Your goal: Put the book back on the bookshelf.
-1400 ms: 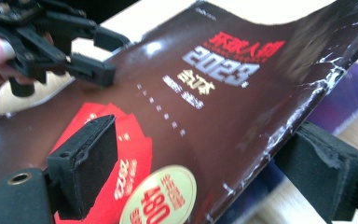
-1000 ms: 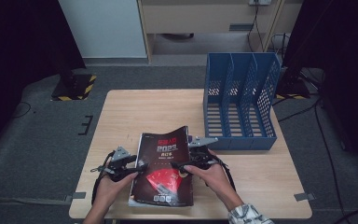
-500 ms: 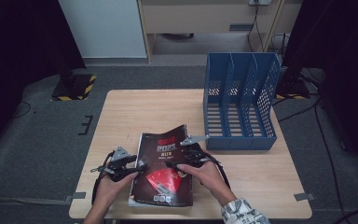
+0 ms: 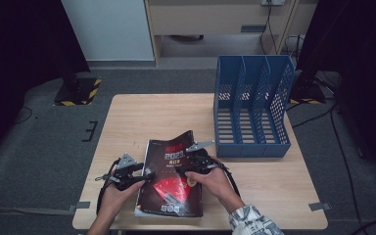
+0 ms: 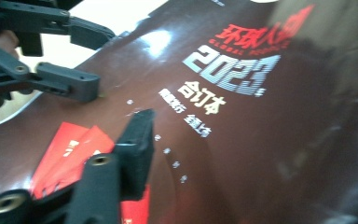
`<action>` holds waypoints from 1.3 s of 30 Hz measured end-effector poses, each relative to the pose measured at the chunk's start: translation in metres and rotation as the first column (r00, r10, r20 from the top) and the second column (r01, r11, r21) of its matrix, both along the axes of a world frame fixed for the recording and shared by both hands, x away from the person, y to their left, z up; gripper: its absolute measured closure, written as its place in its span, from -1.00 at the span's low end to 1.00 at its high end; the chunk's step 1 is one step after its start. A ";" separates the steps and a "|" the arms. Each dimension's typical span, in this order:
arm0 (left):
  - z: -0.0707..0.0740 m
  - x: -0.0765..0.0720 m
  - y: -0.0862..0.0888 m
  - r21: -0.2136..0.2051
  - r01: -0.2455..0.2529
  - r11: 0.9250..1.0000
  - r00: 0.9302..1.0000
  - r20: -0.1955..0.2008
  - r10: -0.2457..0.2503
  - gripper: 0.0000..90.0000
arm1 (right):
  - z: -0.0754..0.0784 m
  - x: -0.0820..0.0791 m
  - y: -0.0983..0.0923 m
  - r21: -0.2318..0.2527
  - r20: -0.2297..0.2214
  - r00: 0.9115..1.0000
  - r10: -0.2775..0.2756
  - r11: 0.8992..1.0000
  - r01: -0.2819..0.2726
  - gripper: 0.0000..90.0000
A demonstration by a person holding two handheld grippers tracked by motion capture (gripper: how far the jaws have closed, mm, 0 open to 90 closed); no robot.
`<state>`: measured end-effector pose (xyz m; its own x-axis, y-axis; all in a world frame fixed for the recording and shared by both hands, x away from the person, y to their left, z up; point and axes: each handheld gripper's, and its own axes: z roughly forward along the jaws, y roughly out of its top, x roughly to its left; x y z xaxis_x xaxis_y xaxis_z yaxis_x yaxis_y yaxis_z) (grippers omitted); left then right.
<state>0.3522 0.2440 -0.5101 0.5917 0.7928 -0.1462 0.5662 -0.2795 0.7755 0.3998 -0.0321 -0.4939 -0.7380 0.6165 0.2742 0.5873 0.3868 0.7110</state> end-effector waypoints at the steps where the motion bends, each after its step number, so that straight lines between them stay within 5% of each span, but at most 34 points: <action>1: 0.000 0.000 0.000 0.000 0.000 1.000 1.000 0.001 0.000 -0.28 | 0.000 0.001 -0.001 -0.001 -0.001 1.000 -0.003 1.000 0.003 0.25; 7: 0.000 0.000 -0.002 -0.002 0.004 1.000 1.000 0.009 -0.004 -0.29 | 0.004 0.004 -0.005 0.016 0.014 0.999 -0.042 0.999 0.042 0.62; 13: 0.001 0.000 -0.003 -0.005 0.011 1.000 1.000 0.012 -0.011 -0.31 | 0.014 0.004 -0.005 0.024 0.041 0.998 -0.045 0.999 0.044 0.76; 39: 0.005 0.000 0.002 -0.053 -0.021 0.998 0.999 0.037 0.023 -0.39 | 0.037 0.003 -0.001 0.010 0.129 0.992 -0.008 1.000 0.007 0.85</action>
<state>0.3526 0.2458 -0.5053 0.5804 0.7972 -0.1662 0.5421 -0.2260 0.8093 0.4024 -0.0334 -0.4574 -0.7627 0.6203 0.1831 0.4936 0.3755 0.7844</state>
